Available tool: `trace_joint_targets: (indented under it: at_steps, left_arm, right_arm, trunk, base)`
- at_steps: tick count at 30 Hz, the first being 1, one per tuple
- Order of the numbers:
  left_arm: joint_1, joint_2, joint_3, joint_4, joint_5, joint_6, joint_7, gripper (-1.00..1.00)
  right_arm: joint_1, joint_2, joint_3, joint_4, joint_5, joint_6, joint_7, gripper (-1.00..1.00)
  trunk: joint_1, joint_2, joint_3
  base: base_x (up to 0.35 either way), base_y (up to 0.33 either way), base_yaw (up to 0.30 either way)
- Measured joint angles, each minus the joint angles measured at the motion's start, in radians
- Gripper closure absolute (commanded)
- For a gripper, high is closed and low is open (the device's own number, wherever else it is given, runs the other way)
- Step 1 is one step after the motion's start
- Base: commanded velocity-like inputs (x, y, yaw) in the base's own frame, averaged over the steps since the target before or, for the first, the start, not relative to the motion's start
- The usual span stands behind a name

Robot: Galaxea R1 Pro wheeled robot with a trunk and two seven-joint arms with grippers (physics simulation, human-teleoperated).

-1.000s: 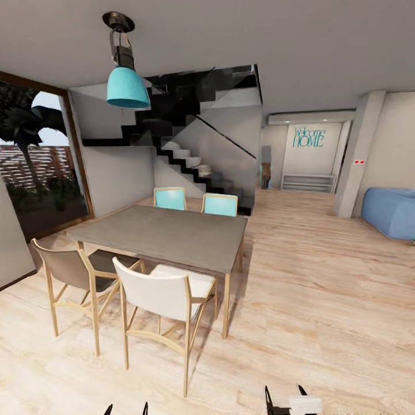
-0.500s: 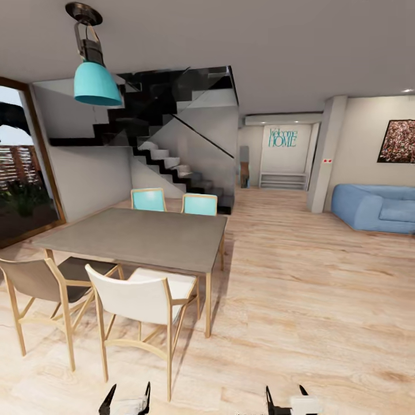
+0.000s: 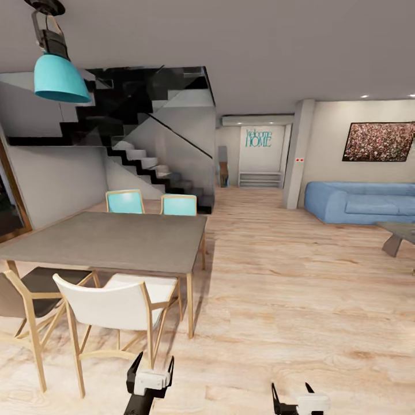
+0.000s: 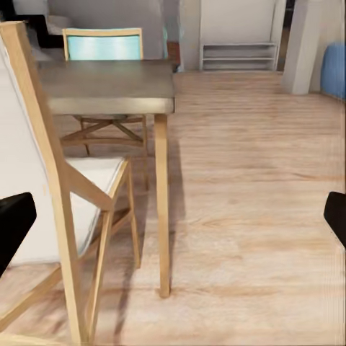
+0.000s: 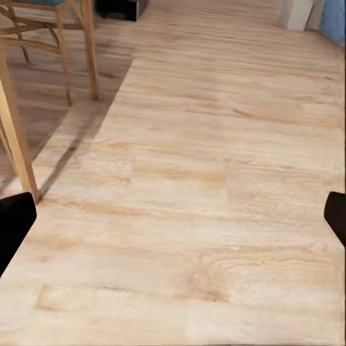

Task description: Put the three can of soda from the living room inside the tash can in the kitchen.

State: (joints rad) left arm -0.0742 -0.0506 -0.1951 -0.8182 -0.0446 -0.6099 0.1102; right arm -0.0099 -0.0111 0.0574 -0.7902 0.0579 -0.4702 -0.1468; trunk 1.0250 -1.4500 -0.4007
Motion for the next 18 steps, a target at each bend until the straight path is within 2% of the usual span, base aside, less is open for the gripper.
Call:
trace_joint_targets:
  at_steps: [1, 2, 12, 14, 15, 18]
  left_arm:
    - [0.000, 0.001, -0.001, 0.000, 0.000, 0.000, 0.000, -1.00]
    - [-0.001, 0.002, -0.003, 0.002, 0.000, -0.001, 0.000, -1.00]
    - [-0.001, 0.004, -0.006, 0.005, -0.002, -0.001, 0.000, -1.00]
    - [-0.001, 0.004, -0.006, 0.013, -0.003, -0.001, 0.000, -1.00]
    - [-0.001, 0.005, -0.006, 0.026, -0.002, -0.002, 0.000, -1.00]
    - [-0.001, 0.004, -0.005, 0.040, -0.001, -0.002, 0.000, -1.00]
  right_arm:
    - [-0.001, -0.002, -0.006, -0.001, 0.000, 0.000, 0.000, -1.00]
    - [-0.002, -0.005, -0.032, -0.002, -0.002, 0.000, 0.000, -1.00]
    - [-0.014, -0.014, -0.108, -0.008, -0.001, -0.002, 0.001, -1.00]
    - [-0.021, -0.019, -0.134, -0.009, 0.000, -0.002, 0.001, -1.00]
    - [-0.030, -0.031, -0.155, -0.009, -0.001, -0.002, 0.002, -1.00]
    - [-0.035, -0.042, -0.167, -0.009, -0.002, -0.002, 0.003, -1.00]
  trunk:
    - [0.000, 0.000, 0.000]
    - [0.000, 0.000, 0.000]
    - [0.000, 0.000, 0.000]
    - [0.000, 0.000, 0.000]
    - [0.000, 0.000, 0.000]
    - [0.000, 0.000, 0.000]
  base:
    - [0.000, 0.000, -0.250]
    - [0.000, 0.000, -0.250]
    - [0.000, 0.000, -0.239]
    - [0.000, 0.000, -0.203]
    - [0.000, 0.000, -0.192]
    - [0.000, 0.000, -0.183]
